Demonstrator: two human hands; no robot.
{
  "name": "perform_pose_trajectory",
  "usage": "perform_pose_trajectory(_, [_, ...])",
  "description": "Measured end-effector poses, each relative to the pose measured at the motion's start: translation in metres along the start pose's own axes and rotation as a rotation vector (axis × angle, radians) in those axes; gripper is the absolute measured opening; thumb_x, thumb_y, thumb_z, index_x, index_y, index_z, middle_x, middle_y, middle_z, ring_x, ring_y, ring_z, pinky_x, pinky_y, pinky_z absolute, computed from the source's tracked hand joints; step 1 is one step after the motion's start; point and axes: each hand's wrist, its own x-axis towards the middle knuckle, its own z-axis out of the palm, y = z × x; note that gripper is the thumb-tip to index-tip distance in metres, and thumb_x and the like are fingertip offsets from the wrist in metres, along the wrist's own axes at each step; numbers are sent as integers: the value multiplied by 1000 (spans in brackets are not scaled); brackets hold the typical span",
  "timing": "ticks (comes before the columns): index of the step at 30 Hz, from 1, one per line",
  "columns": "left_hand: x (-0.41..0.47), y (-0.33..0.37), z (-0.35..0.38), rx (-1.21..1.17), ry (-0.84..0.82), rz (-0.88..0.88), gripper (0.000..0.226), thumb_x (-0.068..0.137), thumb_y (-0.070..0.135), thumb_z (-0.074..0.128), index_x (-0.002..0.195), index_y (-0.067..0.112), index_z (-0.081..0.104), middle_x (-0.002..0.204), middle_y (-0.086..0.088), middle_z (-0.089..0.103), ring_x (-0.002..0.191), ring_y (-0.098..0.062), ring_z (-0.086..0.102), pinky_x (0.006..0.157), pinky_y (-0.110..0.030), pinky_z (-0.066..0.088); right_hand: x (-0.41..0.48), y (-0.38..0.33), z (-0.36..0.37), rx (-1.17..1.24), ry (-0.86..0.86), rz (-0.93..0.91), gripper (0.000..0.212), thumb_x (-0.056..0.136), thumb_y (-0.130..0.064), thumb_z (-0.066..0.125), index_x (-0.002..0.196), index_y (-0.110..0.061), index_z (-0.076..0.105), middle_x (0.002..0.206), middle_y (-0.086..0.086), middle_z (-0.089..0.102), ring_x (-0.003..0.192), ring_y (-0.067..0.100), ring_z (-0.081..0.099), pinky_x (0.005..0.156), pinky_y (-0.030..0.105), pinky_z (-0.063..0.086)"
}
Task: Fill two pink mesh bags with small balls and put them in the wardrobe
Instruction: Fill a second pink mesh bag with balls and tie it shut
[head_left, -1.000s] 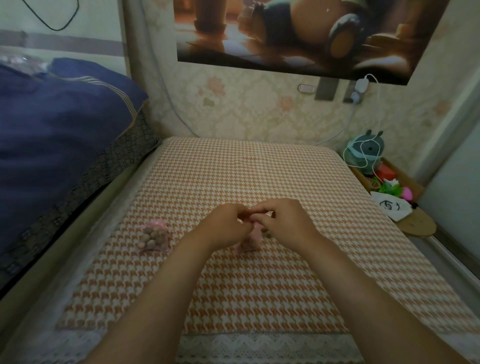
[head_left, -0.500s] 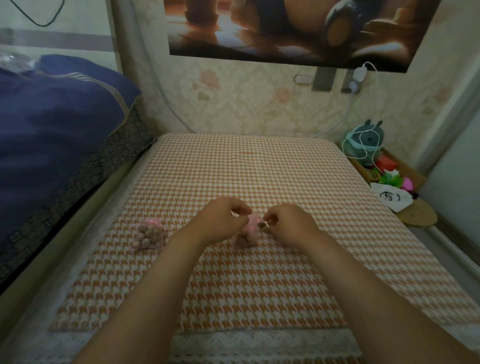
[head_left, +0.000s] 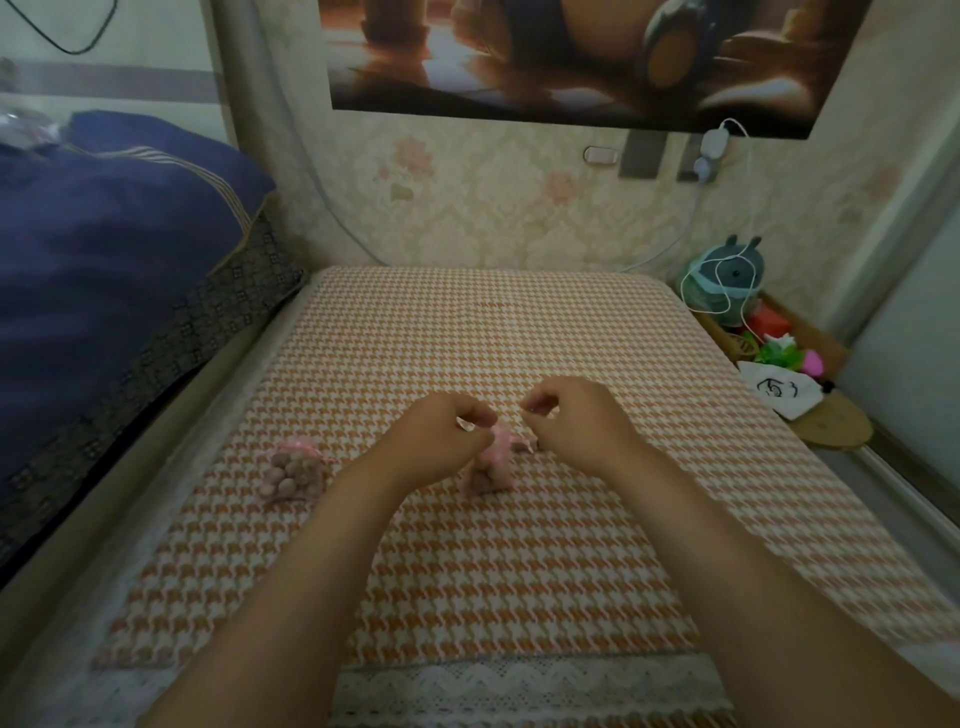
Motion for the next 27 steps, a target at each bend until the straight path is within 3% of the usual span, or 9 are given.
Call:
perform_pose_trajectory(4, [0, 1, 1, -9, 2, 2, 28, 88, 27, 63, 115, 24, 70, 113, 13, 68, 86, 2, 60, 75, -17, 44, -6, -20, -8, 219, 39, -90, 9, 89, -31, 73, 98, -31, 73, 91, -18, 70, 76, -7, 64, 66, 11, 48])
perform_pose_trajectory(7, [-2, 2, 1, -31, -1, 18, 27, 88, 25, 62, 113, 24, 71, 105, 11, 71, 77, 3, 62, 68, -18, 45, -12, -28, -3, 164, -5, -168, 9, 86, -34, 75, 95, -32, 74, 88, -19, 70, 77, -10, 61, 72, 19, 52])
perform_pose_trajectory(10, [-4, 2, 0, -42, -1, 37, 26, 89, 26, 61, 113, 26, 72, 104, 10, 71, 82, -2, 62, 75, -22, 47, -14, -27, 1, 119, -20, -206, 9, 88, -32, 73, 97, -31, 75, 93, -16, 71, 72, -9, 58, 72, 25, 52])
perform_pose_trajectory(14, [-6, 0, -1, -12, 10, 40, 28, 90, 27, 62, 117, 21, 71, 114, 8, 70, 95, -6, 62, 86, -21, 47, -12, -24, 0, 3, -20, -274, 11, 90, -25, 70, 96, -32, 75, 95, -16, 65, 84, -1, 55, 81, 30, 51])
perform_pose_trajectory(19, [-6, 0, -4, -6, 15, 39, 28, 88, 23, 63, 115, 20, 72, 116, 6, 70, 91, -3, 60, 81, -17, 45, -14, -22, 3, -124, -121, -267, 26, 92, -17, 58, 103, -36, 73, 109, -12, 63, 99, 10, 59, 83, 36, 52])
perform_pose_trajectory(23, [-5, 1, -2, -14, 12, 34, 29, 88, 31, 64, 115, 21, 72, 113, 9, 70, 92, -3, 62, 81, -18, 47, -17, -19, 2, -160, -176, -224, 21, 93, -26, 61, 106, -36, 73, 108, -14, 70, 95, 8, 64, 82, 32, 53])
perform_pose_trajectory(27, [-2, 6, 4, -64, 40, 58, 25, 92, 27, 60, 114, 24, 70, 112, 13, 68, 97, -2, 60, 85, -19, 45, -19, -14, -10, -143, -135, -193, 16, 93, -27, 64, 101, -33, 77, 100, -14, 73, 84, 4, 62, 79, 28, 52])
